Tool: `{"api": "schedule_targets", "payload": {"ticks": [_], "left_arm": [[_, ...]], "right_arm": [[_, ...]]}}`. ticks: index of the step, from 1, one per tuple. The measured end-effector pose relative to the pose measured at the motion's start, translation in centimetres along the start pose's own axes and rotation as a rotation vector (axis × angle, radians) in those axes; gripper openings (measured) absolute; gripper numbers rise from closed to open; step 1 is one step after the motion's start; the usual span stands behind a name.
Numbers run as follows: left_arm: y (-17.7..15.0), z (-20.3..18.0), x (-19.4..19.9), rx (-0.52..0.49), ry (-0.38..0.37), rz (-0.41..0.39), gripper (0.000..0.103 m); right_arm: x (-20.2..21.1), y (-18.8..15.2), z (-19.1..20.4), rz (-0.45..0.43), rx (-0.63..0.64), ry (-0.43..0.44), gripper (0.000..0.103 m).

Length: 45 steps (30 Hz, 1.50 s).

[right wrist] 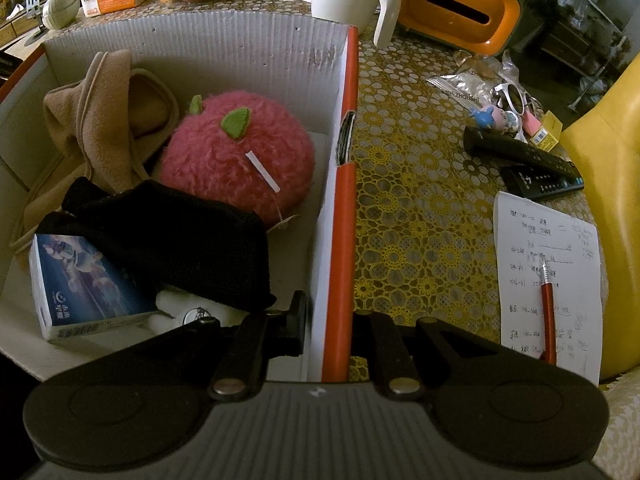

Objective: Organize objects
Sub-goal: 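Close the left gripper on the red-orange cloth bundle, then carry the red-orange cloth bundle into the shoebox and open the left gripper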

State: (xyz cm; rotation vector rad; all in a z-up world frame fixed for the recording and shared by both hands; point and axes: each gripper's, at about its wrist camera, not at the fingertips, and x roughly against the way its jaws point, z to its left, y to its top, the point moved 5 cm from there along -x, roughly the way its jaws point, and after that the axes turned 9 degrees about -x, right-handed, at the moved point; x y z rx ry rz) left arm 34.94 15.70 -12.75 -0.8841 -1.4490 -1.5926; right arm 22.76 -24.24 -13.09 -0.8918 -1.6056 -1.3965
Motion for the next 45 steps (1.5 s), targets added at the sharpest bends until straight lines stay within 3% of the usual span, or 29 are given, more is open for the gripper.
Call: {"api": "schedule_targets", "payload": {"ticks": [4, 6, 12, 21, 25, 34, 45], "left_arm": [[0.0, -0.2, 0.2, -0.032, 0.027, -0.005, 0.051], [0.1, -0.2, 0.5, -0.045, 0.045, -0.009, 0.037], [0.0, 0.1, 2.1, -0.050, 0.017, -0.031, 0.026], [-0.7, 0.0, 8.7, -0.065, -0.101, -0.135, 0.025], [-1.7, -0.4, 11.3, -0.053, -0.213, -0.160, 0.025], [-4.0, -2.3, 15.4, -0.076, -0.280, -0.207, 0.025], [-3.2, -11.5, 20.6, -0.269, -0.392, -0.295, 0.025]], "right_arm": [[0.0, 0.0, 0.0, 0.000, -0.001, -0.002, 0.012], [0.0, 0.0, 0.1, 0.000, 0.000, -0.001, 0.012], [0.0, 0.0, 0.1, 0.001, -0.006, -0.003, 0.012], [0.1, -0.1, -0.1, -0.004, -0.007, -0.005, 0.012], [0.1, -0.1, 0.0, -0.003, -0.007, -0.007, 0.012], [0.1, -0.1, -0.1, -0.006, -0.011, -0.009, 0.012], [0.1, -0.1, 0.0, -0.008, -0.010, -0.010, 0.012]]}}
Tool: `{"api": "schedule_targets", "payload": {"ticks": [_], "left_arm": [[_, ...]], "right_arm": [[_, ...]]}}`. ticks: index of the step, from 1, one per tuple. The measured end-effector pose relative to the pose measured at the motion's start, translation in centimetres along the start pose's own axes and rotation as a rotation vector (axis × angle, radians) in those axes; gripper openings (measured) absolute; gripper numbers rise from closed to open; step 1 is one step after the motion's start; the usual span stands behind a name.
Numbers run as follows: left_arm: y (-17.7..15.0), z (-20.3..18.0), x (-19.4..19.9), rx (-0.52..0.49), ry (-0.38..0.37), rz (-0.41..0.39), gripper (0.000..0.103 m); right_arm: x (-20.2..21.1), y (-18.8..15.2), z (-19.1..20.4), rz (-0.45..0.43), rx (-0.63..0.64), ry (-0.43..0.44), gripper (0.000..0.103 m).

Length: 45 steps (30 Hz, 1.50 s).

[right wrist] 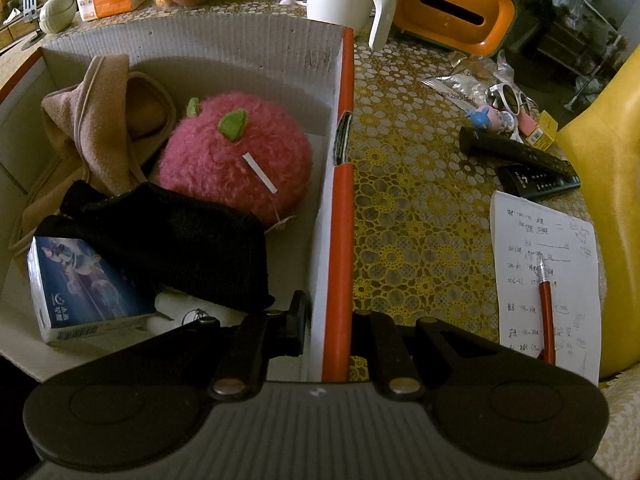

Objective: Organize objects
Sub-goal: 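Carry the red-orange cloth bundle into the shoebox and open the left gripper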

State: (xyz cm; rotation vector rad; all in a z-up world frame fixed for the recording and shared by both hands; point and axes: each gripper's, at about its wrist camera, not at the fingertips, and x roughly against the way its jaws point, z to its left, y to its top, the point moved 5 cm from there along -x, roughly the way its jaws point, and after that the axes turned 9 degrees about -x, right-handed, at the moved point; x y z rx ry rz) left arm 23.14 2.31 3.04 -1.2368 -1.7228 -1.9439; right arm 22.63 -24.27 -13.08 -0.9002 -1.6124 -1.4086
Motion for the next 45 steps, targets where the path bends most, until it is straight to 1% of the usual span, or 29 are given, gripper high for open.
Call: {"api": "schedule_targets", "payload": {"ticks": [4, 9, 12, 16, 20, 22, 24, 29, 33, 37, 45], "left_arm": [[0.7, -3.8, -2.0, -0.062, -0.064, 0.018, 0.025], [0.6, -8.1, -4.5, -0.111, -0.124, 0.039, 0.025], [0.5, -10.0, -6.2, -0.143, -0.135, 0.057, 0.025], [0.5, -11.8, -8.3, -0.183, -0.112, 0.080, 0.025], [1.1, -12.8, -10.2, -0.205, -0.099, 0.085, 0.025], [1.2, -13.2, -11.2, -0.220, -0.080, 0.093, 0.025], [0.9, -13.6, -12.3, -0.222, -0.082, 0.115, 0.025], [-0.6, -14.1, -14.7, -0.271, -0.057, 0.179, 0.025], [-1.5, -14.1, -15.9, -0.285, -0.061, 0.220, 0.026], [-2.0, -14.0, -16.6, -0.298, -0.059, 0.241, 0.028], [-2.1, -13.8, -16.4, -0.282, -0.060, 0.241, 0.033]], "right_arm": [[0.1, 0.1, 0.1, -0.002, 0.007, -0.003, 0.012], [0.1, 0.0, 0.1, -0.004, 0.009, -0.002, 0.012], [0.1, 0.1, 0.2, -0.006, 0.015, -0.003, 0.012], [0.1, 0.2, 0.2, -0.008, 0.017, -0.002, 0.012], [0.1, 0.2, 0.2, -0.009, 0.014, 0.004, 0.012], [0.0, 0.3, 0.1, -0.010, 0.013, 0.009, 0.012], [0.0, 0.2, 0.1, -0.011, 0.012, 0.010, 0.012], [-0.2, 0.3, 0.1, -0.012, 0.010, 0.013, 0.012], [-0.1, 0.3, 0.0, -0.011, 0.007, 0.015, 0.012], [-0.2, 0.3, 0.0, -0.011, 0.008, 0.014, 0.012], [-0.3, 0.2, -0.1, -0.007, 0.004, 0.008, 0.012]]}}
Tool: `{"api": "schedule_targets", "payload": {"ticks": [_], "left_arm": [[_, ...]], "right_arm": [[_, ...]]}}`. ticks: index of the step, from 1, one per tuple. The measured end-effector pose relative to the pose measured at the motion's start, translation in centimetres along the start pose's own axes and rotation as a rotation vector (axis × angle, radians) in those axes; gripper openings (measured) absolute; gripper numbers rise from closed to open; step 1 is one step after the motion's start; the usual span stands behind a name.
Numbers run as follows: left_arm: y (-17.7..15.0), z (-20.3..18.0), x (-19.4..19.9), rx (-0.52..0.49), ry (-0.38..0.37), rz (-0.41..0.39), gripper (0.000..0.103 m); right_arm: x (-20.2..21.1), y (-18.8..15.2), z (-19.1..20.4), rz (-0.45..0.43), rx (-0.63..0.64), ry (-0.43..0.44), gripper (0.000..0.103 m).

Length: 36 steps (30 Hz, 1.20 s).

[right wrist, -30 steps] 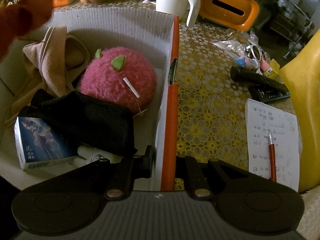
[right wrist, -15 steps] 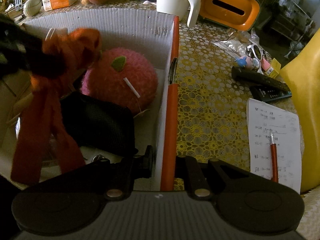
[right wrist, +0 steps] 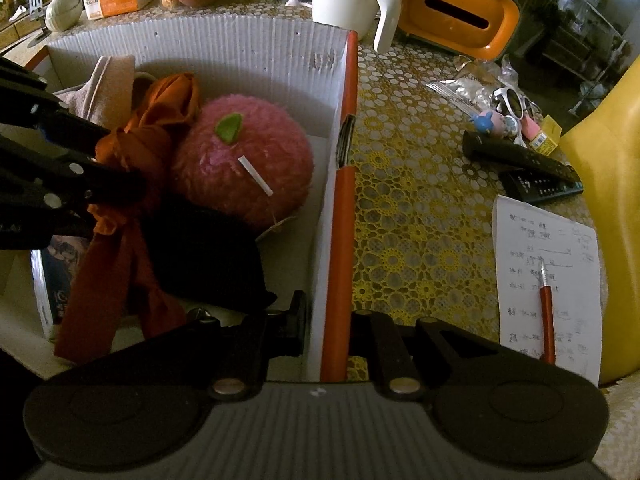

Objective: Organize objects
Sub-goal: 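Carry the red-orange cloth bundle into the shoebox and open the left gripper, then move the left gripper back to the tissue and grasp the black cable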

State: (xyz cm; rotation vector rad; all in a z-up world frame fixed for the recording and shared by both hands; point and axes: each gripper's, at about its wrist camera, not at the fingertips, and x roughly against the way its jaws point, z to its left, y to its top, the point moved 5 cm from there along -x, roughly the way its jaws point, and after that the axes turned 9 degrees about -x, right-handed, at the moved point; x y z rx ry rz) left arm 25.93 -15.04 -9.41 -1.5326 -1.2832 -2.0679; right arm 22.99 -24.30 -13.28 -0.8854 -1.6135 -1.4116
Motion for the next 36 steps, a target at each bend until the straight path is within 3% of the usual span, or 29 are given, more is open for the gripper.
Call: {"api": "schedule_targets", "payload": {"ticks": [4, 8, 16, 27, 32, 36], "left_arm": [[-0.5, 0.4, 0.9, 0.028, -0.006, -0.018, 0.044], [-1.2, 1.0, 2.7, 0.050, -0.014, -0.062, 0.062], [-3.2, 3.4, 7.6, 0.108, 0.000, -0.166, 0.073], [-7.3, 12.5, 12.6, 0.240, 0.220, -0.194, 0.084], [-8.3, 17.1, 13.5, 0.273, 0.305, -0.202, 0.100], [-9.0, 20.9, 12.9, 0.273, 0.346, -0.185, 0.101]], "right_arm": [[0.0, -0.1, -0.1, 0.002, -0.007, 0.002, 0.012], [0.0, -0.2, -0.2, 0.007, -0.013, 0.005, 0.012], [0.1, -0.2, 0.0, 0.012, -0.012, 0.000, 0.012], [0.2, -0.2, 0.1, 0.019, -0.001, -0.012, 0.012], [0.3, -0.2, 0.2, 0.024, 0.004, -0.015, 0.012], [0.3, 0.0, 0.2, 0.032, 0.009, -0.017, 0.012]]}}
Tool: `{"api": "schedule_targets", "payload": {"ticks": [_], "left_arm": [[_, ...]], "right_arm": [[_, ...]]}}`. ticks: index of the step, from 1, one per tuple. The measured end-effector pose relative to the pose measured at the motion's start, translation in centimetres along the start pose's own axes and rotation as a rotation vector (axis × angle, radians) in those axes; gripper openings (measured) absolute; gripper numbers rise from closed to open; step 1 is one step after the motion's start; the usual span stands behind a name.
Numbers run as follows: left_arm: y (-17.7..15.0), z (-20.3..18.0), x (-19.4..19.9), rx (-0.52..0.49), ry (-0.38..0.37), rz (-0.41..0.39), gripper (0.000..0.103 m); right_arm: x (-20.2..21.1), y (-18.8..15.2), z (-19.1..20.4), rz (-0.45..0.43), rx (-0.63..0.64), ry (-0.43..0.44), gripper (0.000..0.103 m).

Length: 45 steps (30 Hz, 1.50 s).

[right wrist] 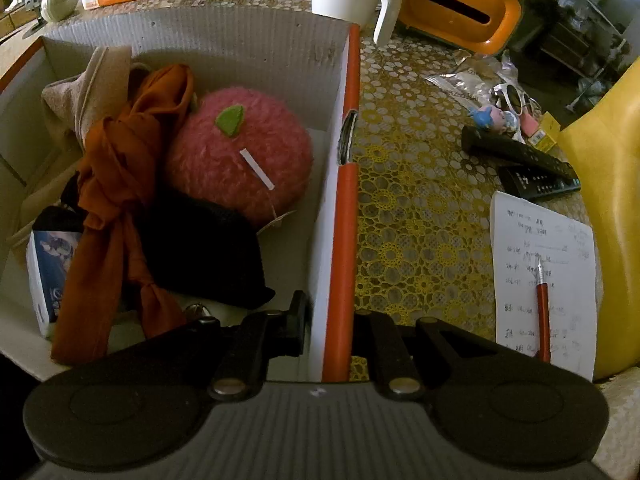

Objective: Organize objects
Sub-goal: 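Move the left gripper back to the tissue and grasp the black cable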

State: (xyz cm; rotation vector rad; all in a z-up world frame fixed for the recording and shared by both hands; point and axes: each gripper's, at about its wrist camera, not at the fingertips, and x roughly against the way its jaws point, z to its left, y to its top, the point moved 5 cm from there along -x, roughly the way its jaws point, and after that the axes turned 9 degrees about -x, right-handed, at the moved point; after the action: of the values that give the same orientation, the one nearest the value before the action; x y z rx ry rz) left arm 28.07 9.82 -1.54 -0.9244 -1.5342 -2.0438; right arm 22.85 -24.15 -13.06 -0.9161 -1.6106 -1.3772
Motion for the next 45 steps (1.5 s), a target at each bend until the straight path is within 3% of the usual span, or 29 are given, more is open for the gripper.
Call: {"api": "schedule_targets", "payload": {"ticks": [8, 12, 19, 29, 37, 45], "left_arm": [[-1.6, 4.2, -4.9, 0.045, -0.029, 0.094, 0.101], [-2.9, 4.8, -7.3, 0.061, -0.062, 0.151, 0.100], [-4.9, 4.9, -9.4, 0.023, -0.095, 0.177, 0.097], [-6.5, 5.0, -11.6, -0.007, -0.111, 0.196, 0.080], [-7.0, 4.8, -12.7, -0.003, -0.128, 0.212, 0.073], [-7.0, 5.0, -13.2, 0.048, -0.160, 0.218, 0.047]], "right_arm": [[-0.2, 0.3, 0.1, 0.017, 0.016, -0.008, 0.012], [-0.3, 0.4, 0.2, 0.024, 0.020, -0.014, 0.012], [-0.4, 0.4, 0.2, 0.026, 0.022, -0.019, 0.013], [-0.5, 0.4, 0.2, 0.027, 0.020, -0.022, 0.013], [-0.5, 0.4, 0.2, 0.029, 0.021, -0.024, 0.014], [-0.5, 0.4, 0.2, 0.030, 0.021, -0.026, 0.015]]}}
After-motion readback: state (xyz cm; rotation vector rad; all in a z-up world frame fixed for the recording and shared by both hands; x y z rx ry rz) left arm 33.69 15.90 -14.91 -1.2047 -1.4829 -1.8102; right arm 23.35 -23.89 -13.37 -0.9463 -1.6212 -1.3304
